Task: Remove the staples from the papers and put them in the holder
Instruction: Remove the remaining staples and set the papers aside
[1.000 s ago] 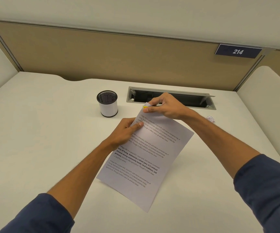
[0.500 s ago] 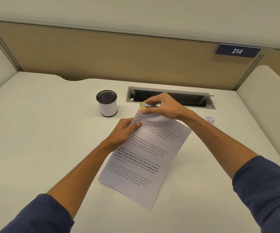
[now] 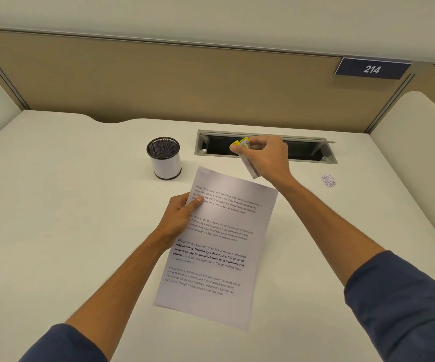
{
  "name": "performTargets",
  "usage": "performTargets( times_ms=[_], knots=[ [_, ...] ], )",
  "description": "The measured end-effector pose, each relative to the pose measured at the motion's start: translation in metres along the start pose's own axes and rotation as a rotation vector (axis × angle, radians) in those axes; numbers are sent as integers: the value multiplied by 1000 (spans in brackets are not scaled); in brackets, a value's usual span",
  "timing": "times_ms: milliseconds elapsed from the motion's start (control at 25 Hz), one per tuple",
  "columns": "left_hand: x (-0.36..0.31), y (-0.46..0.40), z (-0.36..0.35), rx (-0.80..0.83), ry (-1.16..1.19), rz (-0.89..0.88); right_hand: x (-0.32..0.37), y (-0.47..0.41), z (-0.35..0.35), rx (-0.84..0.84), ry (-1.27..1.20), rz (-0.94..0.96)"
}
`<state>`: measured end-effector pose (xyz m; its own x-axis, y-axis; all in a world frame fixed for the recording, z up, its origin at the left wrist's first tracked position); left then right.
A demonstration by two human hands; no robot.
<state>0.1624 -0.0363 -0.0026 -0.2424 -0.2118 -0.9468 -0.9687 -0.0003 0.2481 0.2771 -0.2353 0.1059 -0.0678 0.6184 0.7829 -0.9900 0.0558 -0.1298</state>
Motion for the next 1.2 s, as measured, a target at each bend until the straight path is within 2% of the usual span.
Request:
performTargets(
  times_ms=[160,400,840,1200],
  knots=[
    [12,-1,10,-29,-8,16,-21,-17,-12,-99,149,-61],
    [27,-4,19,-80,1,21,-53,-42,-58,13,329,-158],
    [49,-14,26,-130,1,57,-95,-58,-96,65,500,-276],
    [46,-20,28,-167,-6,59,-100,-62,-105,101,577,-241]
  ],
)
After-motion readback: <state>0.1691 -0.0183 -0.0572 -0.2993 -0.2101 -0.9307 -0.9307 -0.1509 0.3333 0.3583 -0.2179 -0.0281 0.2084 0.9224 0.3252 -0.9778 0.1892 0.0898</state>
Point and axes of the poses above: each hand's wrist, its own y-axis away from the middle knuckle, its own z-axis out of the back of the hand, x = y × z, the point moved 8 cm from there along -y, towards the middle knuckle, and after that the axes turned 10 degrees about y, right-handed, at the moved point
